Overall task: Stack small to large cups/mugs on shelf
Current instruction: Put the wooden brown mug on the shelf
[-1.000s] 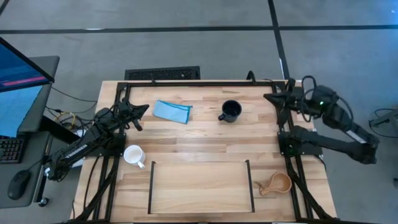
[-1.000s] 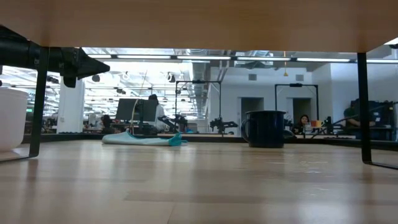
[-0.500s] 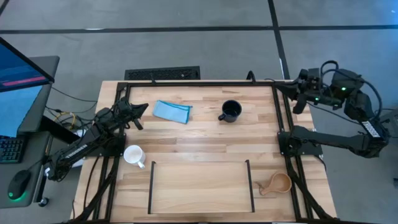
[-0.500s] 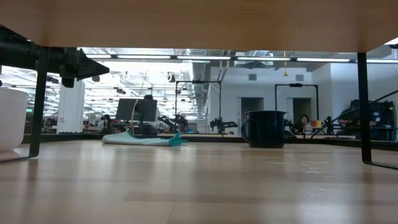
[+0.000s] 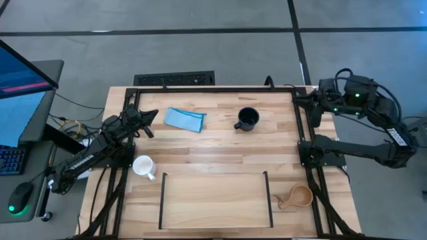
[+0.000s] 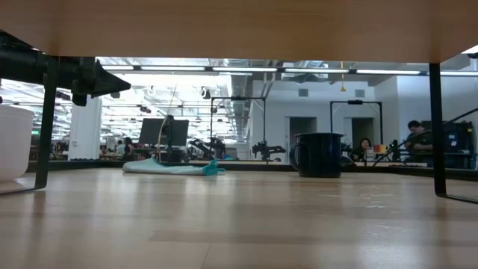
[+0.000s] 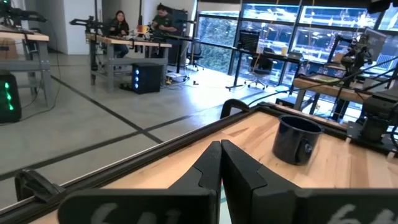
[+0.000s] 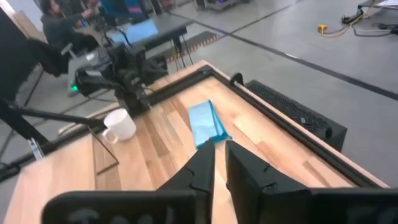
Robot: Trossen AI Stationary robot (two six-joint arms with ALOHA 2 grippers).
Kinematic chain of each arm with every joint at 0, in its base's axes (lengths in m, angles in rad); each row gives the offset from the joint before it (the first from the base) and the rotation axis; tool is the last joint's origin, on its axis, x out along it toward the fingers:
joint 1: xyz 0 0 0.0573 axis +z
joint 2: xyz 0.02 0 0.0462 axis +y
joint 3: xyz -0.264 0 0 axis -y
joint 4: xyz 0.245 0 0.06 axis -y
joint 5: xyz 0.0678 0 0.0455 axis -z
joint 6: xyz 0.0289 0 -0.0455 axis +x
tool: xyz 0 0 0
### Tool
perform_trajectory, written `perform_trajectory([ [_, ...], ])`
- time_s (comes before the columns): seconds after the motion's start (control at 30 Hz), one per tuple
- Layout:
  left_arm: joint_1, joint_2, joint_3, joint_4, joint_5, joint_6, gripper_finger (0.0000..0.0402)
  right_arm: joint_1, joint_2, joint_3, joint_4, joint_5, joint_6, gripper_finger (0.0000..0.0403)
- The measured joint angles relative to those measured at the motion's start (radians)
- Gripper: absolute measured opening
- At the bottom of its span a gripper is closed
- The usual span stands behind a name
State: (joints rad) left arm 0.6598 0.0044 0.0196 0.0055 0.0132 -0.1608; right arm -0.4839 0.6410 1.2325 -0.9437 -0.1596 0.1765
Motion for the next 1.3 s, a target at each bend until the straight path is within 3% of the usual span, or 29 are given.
perform_trajectory([
  [0.47, 0.0, 0.0, 0.0, -0.001, 0.0, 0.0, 0.0, 0.0, 0.005, 0.0, 0.001, 0.0, -0.001, 0.0193],
  [0.63, 0.0, 0.0, 0.0, -0.001, 0.0, 0.0, 0.0, 0.0, 0.006, -0.001, 0.002, 0.0, -0.001, 0.022],
  [0.97, 0.0, 0.0, 0.0, -0.001, 0.001, 0.0, 0.0, 0.0, 0.007, -0.001, -0.023, 0.002, 0.043, 0.0227],
  [1.13, 0.0, 0.0, 0.0, -0.001, 0.001, 0.0, 0.0, 0.0, 0.037, -0.001, -0.174, -0.013, 0.098, 0.0215],
  [1.3, 0.0, 0.0, 0.0, -0.001, 0.001, 0.0, 0.0, 0.0, 0.108, -0.002, -0.404, -0.118, 0.227, 0.0199],
])
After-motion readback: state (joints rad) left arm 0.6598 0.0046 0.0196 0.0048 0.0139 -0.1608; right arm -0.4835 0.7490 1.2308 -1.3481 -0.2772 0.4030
